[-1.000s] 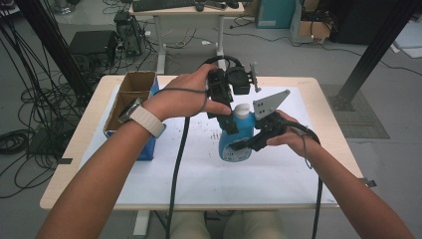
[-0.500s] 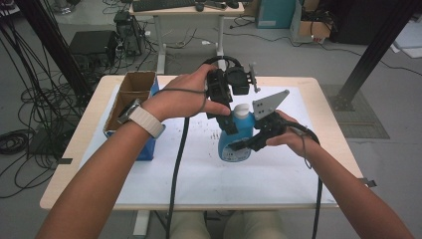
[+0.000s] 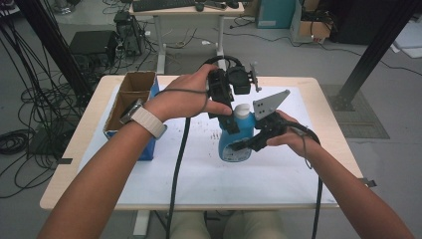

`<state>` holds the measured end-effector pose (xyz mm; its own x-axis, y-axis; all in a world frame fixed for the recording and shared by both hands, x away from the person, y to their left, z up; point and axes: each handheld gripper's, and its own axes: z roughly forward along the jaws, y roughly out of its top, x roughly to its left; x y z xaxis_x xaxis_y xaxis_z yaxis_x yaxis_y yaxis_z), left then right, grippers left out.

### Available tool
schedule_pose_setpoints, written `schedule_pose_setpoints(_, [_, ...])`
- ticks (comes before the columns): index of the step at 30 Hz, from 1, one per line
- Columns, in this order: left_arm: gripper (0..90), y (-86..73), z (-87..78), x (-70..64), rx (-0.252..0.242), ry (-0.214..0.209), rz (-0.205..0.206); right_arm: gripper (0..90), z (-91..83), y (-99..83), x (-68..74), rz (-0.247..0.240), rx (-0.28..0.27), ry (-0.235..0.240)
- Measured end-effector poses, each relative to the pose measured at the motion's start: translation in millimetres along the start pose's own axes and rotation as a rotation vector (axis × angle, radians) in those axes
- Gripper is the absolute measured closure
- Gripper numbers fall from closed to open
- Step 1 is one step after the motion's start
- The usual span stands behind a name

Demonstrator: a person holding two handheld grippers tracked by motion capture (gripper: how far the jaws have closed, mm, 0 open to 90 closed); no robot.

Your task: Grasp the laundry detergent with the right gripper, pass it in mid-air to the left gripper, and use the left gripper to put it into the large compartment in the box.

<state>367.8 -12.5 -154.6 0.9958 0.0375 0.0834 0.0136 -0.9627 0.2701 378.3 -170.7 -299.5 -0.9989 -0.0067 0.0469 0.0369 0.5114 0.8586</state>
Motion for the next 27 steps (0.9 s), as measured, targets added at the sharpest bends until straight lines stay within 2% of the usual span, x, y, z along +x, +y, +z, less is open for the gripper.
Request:
schedule_pose_setpoints(10, [5.5,2.7,3.6,-0.4,0.000,0.002,0.003,43.0,1.6,0.7,1.1,-0.001,0.000,0.000])
schedule_pose_setpoints(12, [5.5,3.5,4.9,-0.3,0.003,-0.001,0.006,43.0,2.4,0.7,-0.2,-0.025,0.003,-0.013])
schedule_pose_setpoints(15, [5.6,4.7,7.4,0.4,0.006,-0.003,0.008,43.0,2.7,1.4,0.2,-0.030,0.002,-0.013])
schedule_pose_setpoints(17, [6.0,5.3,9.1,0.4,0.006,-0.002,0.004,43.0,3.0,2.1,1.6,-0.023,0.001,-0.005])
schedule_pose_setpoints(19, [6.1,5.3,11.7,-1.4,0.001,-0.018,-0.035,43.0,2.9,2.3,2.1,-0.019,0.002,-0.005])
schedule_pose_setpoints(21, [6.3,5.7,12.9,-0.9,0.002,-0.019,-0.033,43.0,3.6,2.2,1.4,-0.034,0.000,-0.012])
schedule_pose_setpoints(23, [6.4,5.9,14.2,-0.6,0.002,-0.020,-0.036,43.0,2.5,2.8,3.0,-0.019,0.004,-0.007])
schedule_pose_setpoints(25, [6.6,6.0,15.9,-0.1,0.003,-0.023,-0.037,43.0,2.5,3.2,2.7,-0.033,0.003,-0.015])
schedule_pose_setpoints(26, [6.6,6.2,16.3,0.1,0.007,-0.025,-0.036,43.0,3.1,3.4,3.0,-0.035,0.003,-0.005])
schedule_pose_setpoints(27, [6.6,7.1,17.1,3.1,0.012,-0.022,0.002,43.0,3.2,3.8,3.4,-0.037,0.001,-0.003])
